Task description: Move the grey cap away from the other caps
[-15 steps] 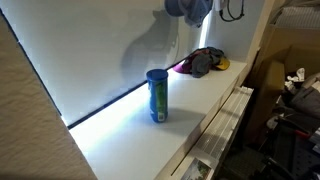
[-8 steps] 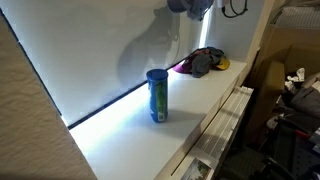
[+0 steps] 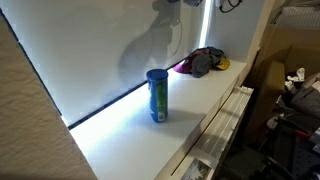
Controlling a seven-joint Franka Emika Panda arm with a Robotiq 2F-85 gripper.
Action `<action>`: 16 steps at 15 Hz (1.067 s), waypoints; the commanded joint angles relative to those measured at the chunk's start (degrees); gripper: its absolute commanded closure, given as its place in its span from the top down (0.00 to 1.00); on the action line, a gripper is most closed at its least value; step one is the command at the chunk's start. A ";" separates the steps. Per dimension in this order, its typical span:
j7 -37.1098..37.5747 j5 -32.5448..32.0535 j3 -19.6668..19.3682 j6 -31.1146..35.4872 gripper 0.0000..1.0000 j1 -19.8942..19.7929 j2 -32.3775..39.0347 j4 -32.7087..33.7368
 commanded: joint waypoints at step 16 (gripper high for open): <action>12.35 -5.57 -26.59 4.09 0.74 31.65 3.20 0.88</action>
